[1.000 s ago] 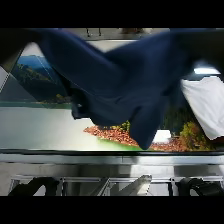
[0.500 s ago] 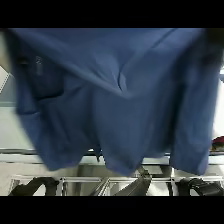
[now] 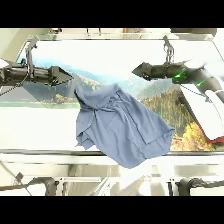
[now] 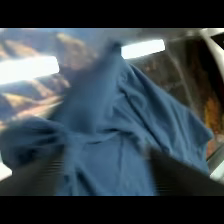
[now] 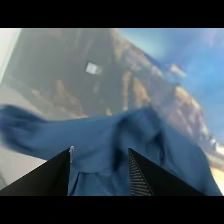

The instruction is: Fold the shirts.

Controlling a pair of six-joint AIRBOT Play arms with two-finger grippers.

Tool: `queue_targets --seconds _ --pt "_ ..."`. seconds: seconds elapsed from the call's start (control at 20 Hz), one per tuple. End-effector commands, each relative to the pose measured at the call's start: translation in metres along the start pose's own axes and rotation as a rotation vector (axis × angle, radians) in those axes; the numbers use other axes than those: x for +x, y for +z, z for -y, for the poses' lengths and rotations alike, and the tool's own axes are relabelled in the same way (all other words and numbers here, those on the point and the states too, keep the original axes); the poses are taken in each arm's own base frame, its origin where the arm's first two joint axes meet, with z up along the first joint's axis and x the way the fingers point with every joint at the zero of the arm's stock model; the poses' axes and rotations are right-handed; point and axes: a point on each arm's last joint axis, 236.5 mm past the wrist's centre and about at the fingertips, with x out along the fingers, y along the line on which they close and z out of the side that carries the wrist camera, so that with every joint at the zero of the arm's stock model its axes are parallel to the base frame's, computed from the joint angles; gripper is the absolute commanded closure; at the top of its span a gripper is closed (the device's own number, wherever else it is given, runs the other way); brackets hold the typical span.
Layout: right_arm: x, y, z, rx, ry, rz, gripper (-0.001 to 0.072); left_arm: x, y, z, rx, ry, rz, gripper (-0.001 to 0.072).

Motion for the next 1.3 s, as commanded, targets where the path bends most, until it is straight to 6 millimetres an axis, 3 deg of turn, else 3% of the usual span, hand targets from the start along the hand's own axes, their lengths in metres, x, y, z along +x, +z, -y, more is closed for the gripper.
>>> queue_targets --seconds 0.0,0.1,0.2,0.35,0.6,0.8,1.0,1.1,1.25 --pt "-0.011 0.006 0.018 0.073 0.073 -0.008 0.0315 -0.003 -0.004 -0.066 -0.115 0.009 -0.089 -0.0013" --pt "-0.047 0.008 0.0 0.097 0.13 -0.039 0.0586 -0.022 -0.01 -0.072 -0.163 -0.014 -0.128 -0.0013" --pt "-0.08 -0.001 -0.018 0.108 0.187 -0.101 0.0699 -0.029 -0.035 -0.074 -0.197 -0.019 -0.215 -0.0009" --pt "-0.113 -0.035 -0.043 0.154 0.229 -0.197 0.0699 -0.016 -0.084 -0.069 -0.23 0.011 -0.332 0.0004" --pt "-0.142 -0.158 -0.04 0.182 0.076 -0.335 0.0699 0.017 -0.159 -0.022 -0.198 0.024 -0.449 0.0004" --pt "-0.165 -0.231 -0.024 0.334 0.016 -0.25 0.0698 0.021 -0.219 -0.037 -0.137 0.24 -0.553 0.0004" --pt "-0.174 -0.271 -0.023 0.365 -0.014 -0.184 0.0698 0.037 -0.244 -0.042 -0.117 0.284 -0.552 0.0005" --pt "-0.175 -0.276 -0.028 0.335 -0.019 -0.169 0.0698 0.044 -0.251 -0.039 -0.101 0.288 -0.561 0.0157" --pt "-0.177 -0.274 -0.03 0.31 -0.026 -0.152 0.0698 0.053 -0.251 -0.034 -0.065 0.289 -0.554 0.0162"
